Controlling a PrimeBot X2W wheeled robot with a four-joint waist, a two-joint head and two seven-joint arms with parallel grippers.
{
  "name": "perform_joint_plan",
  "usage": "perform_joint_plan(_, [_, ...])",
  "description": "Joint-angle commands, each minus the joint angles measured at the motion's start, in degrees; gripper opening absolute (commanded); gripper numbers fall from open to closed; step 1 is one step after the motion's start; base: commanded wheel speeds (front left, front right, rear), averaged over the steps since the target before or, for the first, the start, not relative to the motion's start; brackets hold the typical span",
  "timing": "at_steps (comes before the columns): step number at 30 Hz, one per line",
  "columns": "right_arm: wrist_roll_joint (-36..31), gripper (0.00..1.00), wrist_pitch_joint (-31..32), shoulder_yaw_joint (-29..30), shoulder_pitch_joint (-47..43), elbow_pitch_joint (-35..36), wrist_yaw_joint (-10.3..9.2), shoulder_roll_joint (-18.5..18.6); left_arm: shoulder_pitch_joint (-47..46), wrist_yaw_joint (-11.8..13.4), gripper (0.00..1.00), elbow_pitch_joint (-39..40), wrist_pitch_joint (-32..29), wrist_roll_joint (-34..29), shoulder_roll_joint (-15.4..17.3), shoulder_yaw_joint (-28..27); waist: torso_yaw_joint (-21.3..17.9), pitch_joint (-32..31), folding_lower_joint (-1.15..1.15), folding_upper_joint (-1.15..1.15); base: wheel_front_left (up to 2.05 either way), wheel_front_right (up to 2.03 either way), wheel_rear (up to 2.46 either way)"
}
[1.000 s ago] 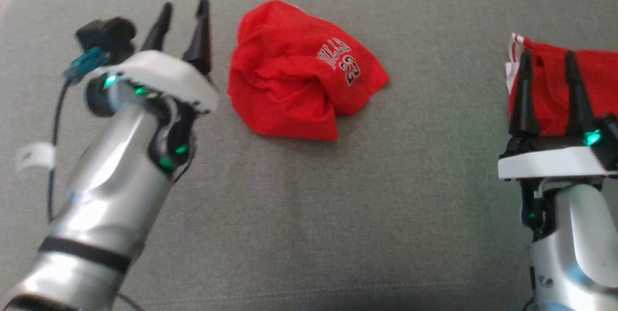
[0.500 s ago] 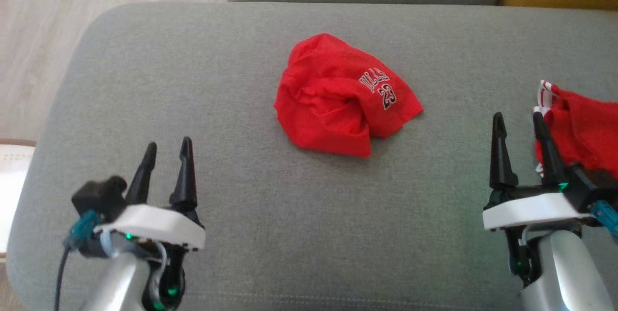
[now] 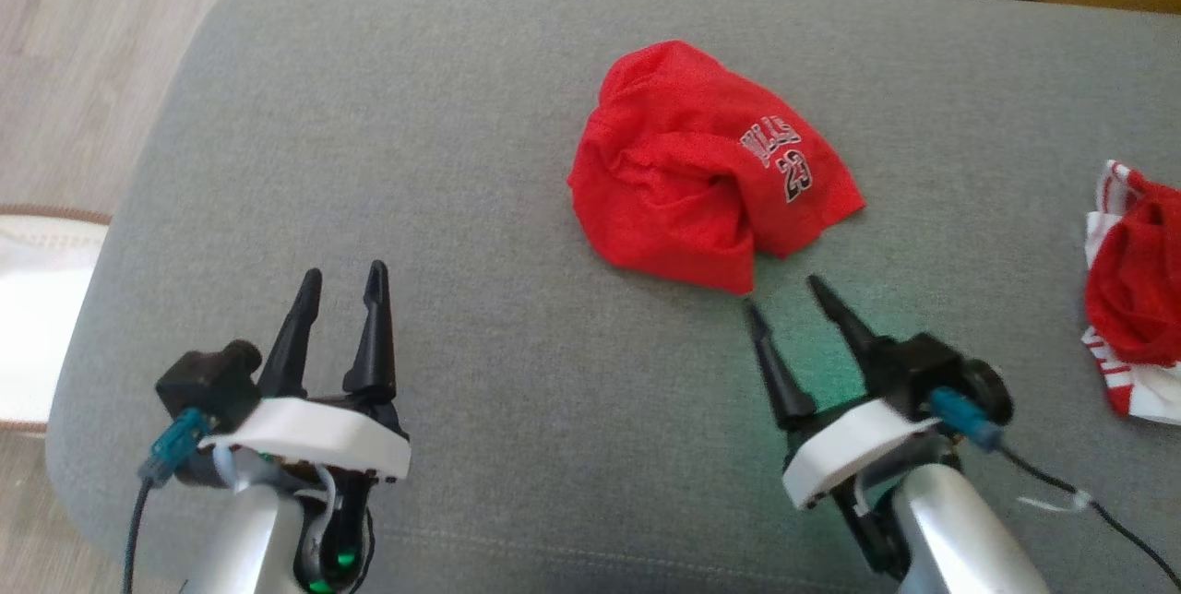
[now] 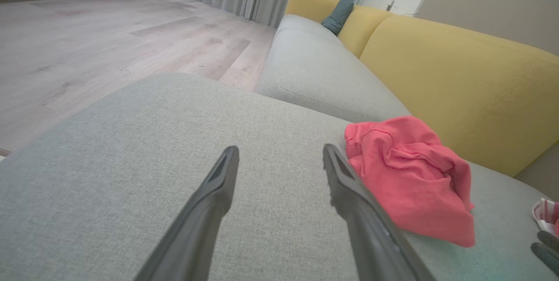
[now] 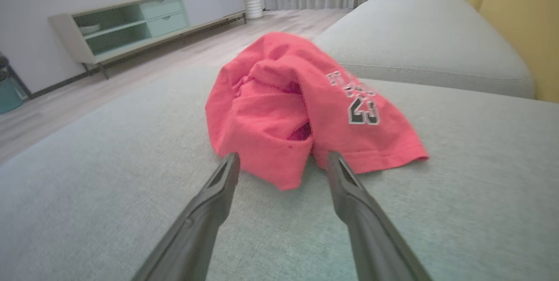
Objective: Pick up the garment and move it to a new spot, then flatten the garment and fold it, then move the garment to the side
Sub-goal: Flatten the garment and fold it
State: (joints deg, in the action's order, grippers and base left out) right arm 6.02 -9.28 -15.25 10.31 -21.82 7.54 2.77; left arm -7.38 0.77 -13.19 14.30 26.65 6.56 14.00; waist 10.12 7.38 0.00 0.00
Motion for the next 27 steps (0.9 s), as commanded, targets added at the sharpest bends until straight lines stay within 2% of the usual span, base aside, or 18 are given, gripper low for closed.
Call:
perform_joint_plan(1, [-1.2, 1.00, 0.2, -2.4, 3.2, 0.3, -0.05, 0.1, -3.2, -0.7, 1.00, 1.3, 0.7, -0.8, 0.1, -2.5, 1.0, 1.0, 0.00, 0.00, 0.00, 0.00, 0.00])
perform_joint_plan(13, [-13.2, 1.00, -2.5, -4.0, 12.3, -9.8, -0.05, 0.1, -4.4, -3.3, 1.00, -1.4, 0.7, -2.7, -2.4, -4.9, 3.4, 3.3, 0.00, 0.00, 0.00, 0.00, 0.00])
perform_joint_plan(16, [-13.5, 1.00, -2.4, -5.7, 14.1, -12.9, -0.05, 0.1, -4.6, -3.9, 1.00, -1.9, 0.7, -3.1, -2.8, -5.4, 3.4, 3.7, 0.00, 0.00, 0.00, 0.00, 0.00])
perform_joint_plan(17, [-13.3, 0.09, -2.3, -6.4, 14.6, -14.0, -0.05, 0.1, -4.7, -4.0, 1.00, -2.1, 0.7, -3.2, -2.9, -5.6, 3.3, 3.7, 0.00, 0.00, 0.00, 0.00, 0.00])
perform_joint_plan(18, [-13.1, 0.00, -2.4, -7.0, 15.2, -14.9, -0.05, 0.1, -4.9, -4.1, 1.00, -2.2, 0.7, -3.3, -3.0, -5.7, 3.3, 3.8, 0.00, 0.00, 0.00, 0.00, 0.00])
perform_joint_plan(27, [-6.3, 0.00, -3.6, -12.2, 16.9, -16.6, -0.05, 0.1, -4.7, -4.7, 1.00, -3.4, 0.7, -4.2, -3.5, -7.3, 1.9, 1.3, 0.00, 0.00, 0.00, 0.00, 0.00])
